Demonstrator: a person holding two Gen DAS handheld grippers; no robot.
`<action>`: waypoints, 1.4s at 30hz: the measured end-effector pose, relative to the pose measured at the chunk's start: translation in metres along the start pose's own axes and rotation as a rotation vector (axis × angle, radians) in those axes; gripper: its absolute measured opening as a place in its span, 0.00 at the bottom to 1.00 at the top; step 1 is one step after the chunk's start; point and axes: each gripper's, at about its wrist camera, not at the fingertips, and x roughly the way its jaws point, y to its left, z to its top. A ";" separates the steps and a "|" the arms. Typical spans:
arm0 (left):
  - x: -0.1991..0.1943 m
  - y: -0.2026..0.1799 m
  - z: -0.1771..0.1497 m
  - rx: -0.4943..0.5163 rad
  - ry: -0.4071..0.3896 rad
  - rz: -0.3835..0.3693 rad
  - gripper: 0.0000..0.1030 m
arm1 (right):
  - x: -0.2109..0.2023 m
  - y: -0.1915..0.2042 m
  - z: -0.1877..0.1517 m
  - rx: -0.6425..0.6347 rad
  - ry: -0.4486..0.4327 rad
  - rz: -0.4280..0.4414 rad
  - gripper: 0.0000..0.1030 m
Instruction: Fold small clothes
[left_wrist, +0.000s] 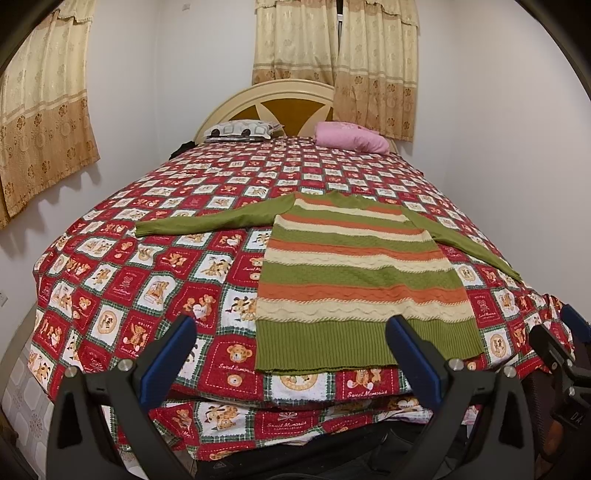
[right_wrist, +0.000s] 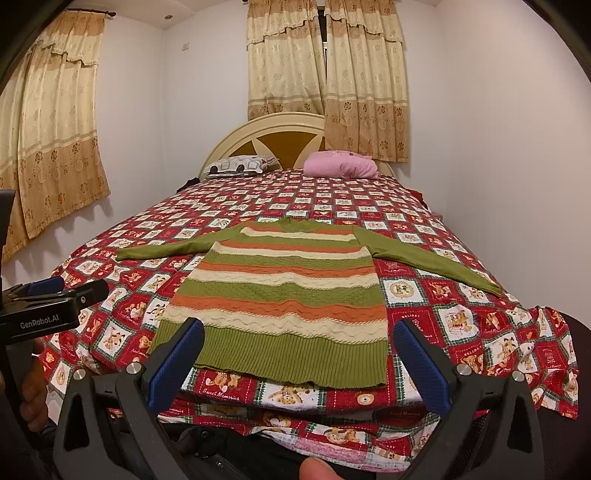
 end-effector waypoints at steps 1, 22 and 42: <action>0.000 0.000 0.000 0.000 0.000 0.000 1.00 | 0.000 0.000 0.000 -0.001 0.001 -0.001 0.99; 0.003 0.001 -0.001 -0.005 0.011 -0.002 1.00 | 0.001 0.001 0.000 -0.041 -0.012 0.011 0.99; 0.046 -0.002 0.016 0.100 0.004 0.052 1.00 | 0.063 -0.036 0.004 0.011 0.059 0.065 0.99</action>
